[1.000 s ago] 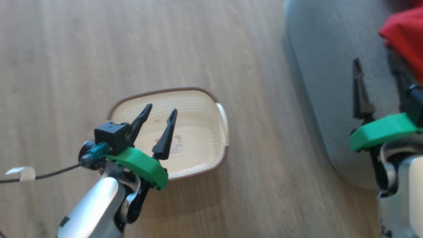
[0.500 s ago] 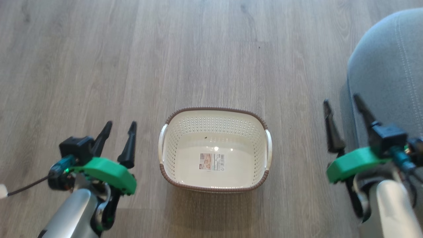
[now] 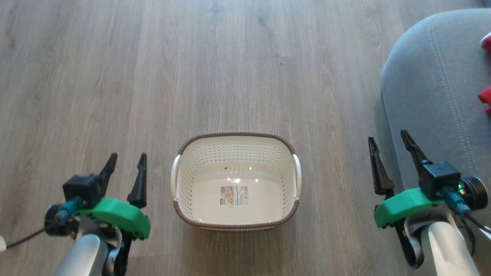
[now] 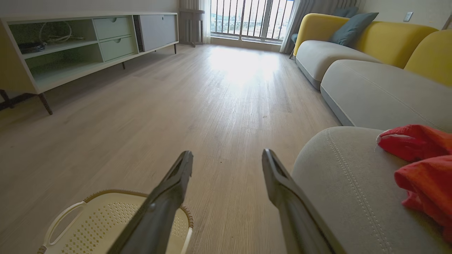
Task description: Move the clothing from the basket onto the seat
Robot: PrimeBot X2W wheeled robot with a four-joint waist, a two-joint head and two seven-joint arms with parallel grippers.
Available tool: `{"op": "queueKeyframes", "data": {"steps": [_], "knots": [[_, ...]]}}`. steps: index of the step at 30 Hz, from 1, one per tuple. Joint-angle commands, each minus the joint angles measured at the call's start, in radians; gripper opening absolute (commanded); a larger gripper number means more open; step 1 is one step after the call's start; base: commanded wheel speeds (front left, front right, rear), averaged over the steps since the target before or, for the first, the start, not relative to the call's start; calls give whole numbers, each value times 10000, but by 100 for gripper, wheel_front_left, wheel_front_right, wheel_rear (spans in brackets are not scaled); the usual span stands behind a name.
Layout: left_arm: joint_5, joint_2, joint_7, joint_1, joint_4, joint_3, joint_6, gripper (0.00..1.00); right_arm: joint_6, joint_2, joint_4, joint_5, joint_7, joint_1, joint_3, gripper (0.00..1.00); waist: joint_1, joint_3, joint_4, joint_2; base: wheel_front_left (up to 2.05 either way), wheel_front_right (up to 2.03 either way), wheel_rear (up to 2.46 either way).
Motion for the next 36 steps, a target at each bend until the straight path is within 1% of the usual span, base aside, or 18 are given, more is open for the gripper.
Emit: {"op": "queueKeyframes", "data": {"steps": [1, 6, 14, 15, 20, 36], "knots": [[158, 87, -126, -171, -241, 530, -107, 100, -4, 1, -237, 55, -188, -36, 141, 100, 1, -91, -66, 0, 0, 0, 0], [497, -170, -127, -9, -210, 762, -319, 100, -4, 2, -83, 228, -375, 155, 63, 100, 1, -268, -100, 0, 0, 0, 0], [1008, -289, -127, 164, -171, 1017, -673, 100, -4, 2, 198, 444, -555, 232, 381, 100, 1, -454, -248, 0, 0, 0, 0], [957, -425, 6, 411, 130, 558, -663, 0, 0, 10, 518, 399, -455, 413, 155, 0, 1, -444, -237, 0, 0, 0, 0], [887, -558, 37, 664, 601, 429, -662, 0, 0, 25, 1128, 455, -435, 568, 156, 0, 1, -457, -244, 0, 0, 0, 0], [-725, -809, 529, 692, 460, 976, -884, 0, -1, 9, 1097, 2630, -9, 493, 46, 0, 1, -582, -240, 0, 0, 0, 0]]}}
